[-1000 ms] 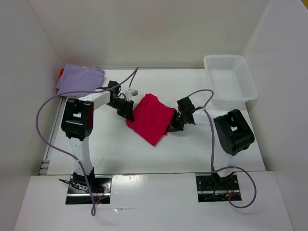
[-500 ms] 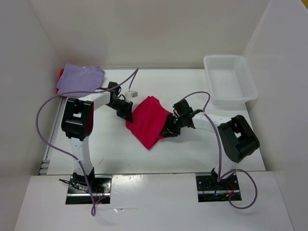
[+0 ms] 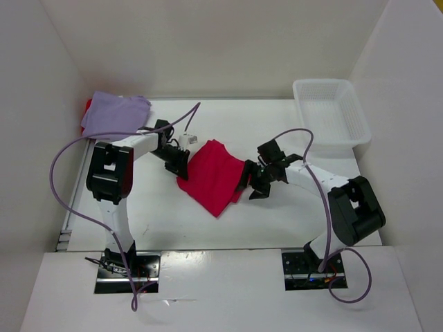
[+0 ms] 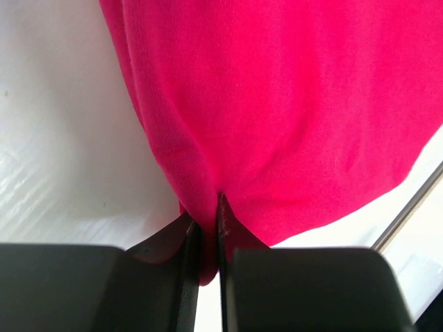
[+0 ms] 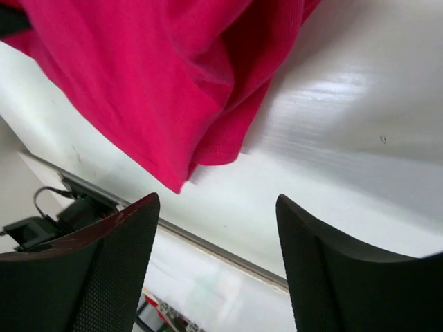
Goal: Fold and stack the t-shirts
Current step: Put the neatly folded tshirt into the corner of the board with the left arm
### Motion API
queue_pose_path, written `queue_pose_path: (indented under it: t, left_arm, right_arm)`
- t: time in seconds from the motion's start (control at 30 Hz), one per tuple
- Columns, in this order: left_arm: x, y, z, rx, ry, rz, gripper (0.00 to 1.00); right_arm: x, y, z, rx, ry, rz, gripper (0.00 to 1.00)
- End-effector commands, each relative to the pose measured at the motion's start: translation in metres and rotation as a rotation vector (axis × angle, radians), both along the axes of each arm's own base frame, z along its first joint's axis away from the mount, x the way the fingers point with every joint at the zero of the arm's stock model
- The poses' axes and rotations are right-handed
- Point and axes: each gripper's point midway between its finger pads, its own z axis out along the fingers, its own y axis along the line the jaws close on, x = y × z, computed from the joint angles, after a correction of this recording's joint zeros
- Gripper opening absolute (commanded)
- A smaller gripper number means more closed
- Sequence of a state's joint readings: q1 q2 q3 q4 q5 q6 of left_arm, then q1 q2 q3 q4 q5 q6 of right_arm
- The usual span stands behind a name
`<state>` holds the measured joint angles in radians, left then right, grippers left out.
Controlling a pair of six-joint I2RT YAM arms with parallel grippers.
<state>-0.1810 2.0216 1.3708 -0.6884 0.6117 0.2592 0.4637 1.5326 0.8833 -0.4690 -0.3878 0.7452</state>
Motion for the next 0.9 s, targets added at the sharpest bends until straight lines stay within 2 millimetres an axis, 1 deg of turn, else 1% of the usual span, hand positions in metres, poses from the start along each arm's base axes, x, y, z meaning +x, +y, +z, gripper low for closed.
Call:
queue_pose_path:
  t: [0.0, 0.03, 0.07, 0.1, 0.13, 0.17, 0.2, 0.23, 0.27, 0.3, 0.33, 0.37, 0.4, 0.43, 0.47, 0.5, 0.53, 0.57, 0.6, 0.63, 0.67, 0.7, 0.77, 0.8, 0.83, 0.87]
  left_arm:
    - [-0.007, 0.012, 0.007, 0.058, -0.014, -0.002, 0.19]
    - [-0.010, 0.012, 0.004, 0.060, -0.005, -0.002, 0.19]
    - [-0.009, 0.011, 0.009, 0.049, -0.013, -0.004, 0.19]
    - [-0.013, 0.010, 0.007, 0.042, -0.003, -0.005, 0.22]
    - [-0.014, 0.010, 0.011, 0.041, -0.004, -0.005, 0.25]
    - [-0.014, 0.010, 0.011, 0.041, -0.004, -0.005, 0.27]
    - [-0.015, 0.006, 0.012, 0.033, -0.008, -0.023, 0.29]
    - [-0.017, 0.006, 0.016, 0.032, -0.011, -0.023, 0.31]
    - [-0.017, 0.005, 0.016, 0.023, -0.016, -0.033, 0.35]
    - [-0.018, 0.006, 0.020, 0.023, -0.016, -0.033, 0.39]
    - [-0.018, 0.006, 0.020, 0.023, -0.016, -0.033, 0.42]
    - [-0.018, 0.006, 0.023, 0.021, -0.027, -0.033, 0.45]
    - [-0.018, 0.004, 0.025, 0.008, -0.025, -0.035, 0.50]
    - [-0.013, 0.006, 0.028, -0.004, -0.034, -0.022, 0.57]
    - [-0.011, 0.008, 0.033, -0.017, -0.042, -0.013, 0.59]
    - [-0.004, 0.012, 0.039, -0.043, -0.054, 0.005, 0.62]
    - [0.001, 0.014, 0.045, -0.054, -0.064, 0.016, 0.67]
    - [0.002, 0.015, 0.046, -0.064, -0.055, 0.033, 0.69]
    - [0.008, 0.016, 0.053, -0.080, -0.074, 0.039, 0.70]
    - [0.012, 0.016, 0.055, -0.101, -0.068, 0.052, 0.72]
    - [0.016, 0.015, 0.054, -0.103, -0.070, 0.059, 0.73]
    - [0.022, 0.014, 0.049, -0.103, -0.051, 0.074, 0.75]
    - [0.029, 0.016, 0.041, -0.081, -0.032, 0.094, 0.78]
    - [0.031, 0.017, 0.033, -0.071, -0.010, 0.105, 0.82]
    - [0.037, 0.019, 0.032, -0.074, -0.010, 0.128, 0.85]
    - [0.043, 0.019, 0.033, -0.077, -0.023, 0.135, 0.87]
  right_arm:
    - [0.024, 0.001, 0.026, 0.018, -0.100, -0.062, 0.74]
    - [0.028, 0.003, 0.024, 0.023, -0.101, -0.069, 0.76]
    - [0.032, 0.003, 0.017, 0.014, -0.094, -0.082, 0.76]
    - [0.039, 0.004, 0.011, 0.000, -0.096, -0.090, 0.76]
    - [0.046, 0.004, -0.005, -0.034, -0.071, -0.098, 0.76]
    - [0.055, 0.001, -0.013, -0.049, -0.066, -0.117, 0.74]
    - [0.060, 0.005, -0.016, -0.041, -0.060, -0.112, 0.73]
    - [0.064, 0.009, -0.030, -0.043, -0.037, -0.107, 0.66]
    - [0.065, 0.011, -0.035, -0.043, -0.029, -0.093, 0.61]
    - [0.076, 0.015, -0.032, -0.033, -0.055, -0.086, 0.53]
    - [0.078, 0.016, -0.042, -0.046, -0.039, -0.077, 0.43]
    - [0.085, 0.013, -0.044, -0.060, -0.042, -0.083, 0.26]
    - [0.097, 0.018, -0.038, -0.053, -0.076, -0.066, 0.19]
    - [0.104, 0.014, -0.045, -0.071, -0.074, -0.076, 0.13]
    - [0.110, 0.016, -0.045, -0.071, -0.084, -0.067, 0.03]
    - [0.125, 0.022, -0.036, -0.058, -0.122, -0.061, 0.00]
    - [0.127, 0.022, -0.047, -0.080, -0.099, -0.039, 0.00]
    - [0.133, 0.024, -0.049, -0.084, -0.102, -0.029, 0.00]
    - [0.150, 0.032, -0.038, -0.071, -0.140, -0.023, 0.00]
    - [0.156, 0.034, -0.039, -0.075, -0.142, -0.015, 0.00]
    - [0.158, 0.035, -0.049, -0.089, -0.123, -0.003, 0.00]
    - [0.170, 0.040, -0.040, -0.078, -0.148, -0.004, 0.05]
    - [0.177, 0.043, -0.037, -0.072, -0.162, -0.005, 0.26]
    - [0.177, 0.043, -0.037, -0.072, -0.162, -0.005, 0.39]
    - [0.177, 0.043, -0.037, -0.072, -0.162, -0.005, 0.45]
    - [0.173, 0.041, -0.041, -0.079, -0.155, 0.003, 0.48]
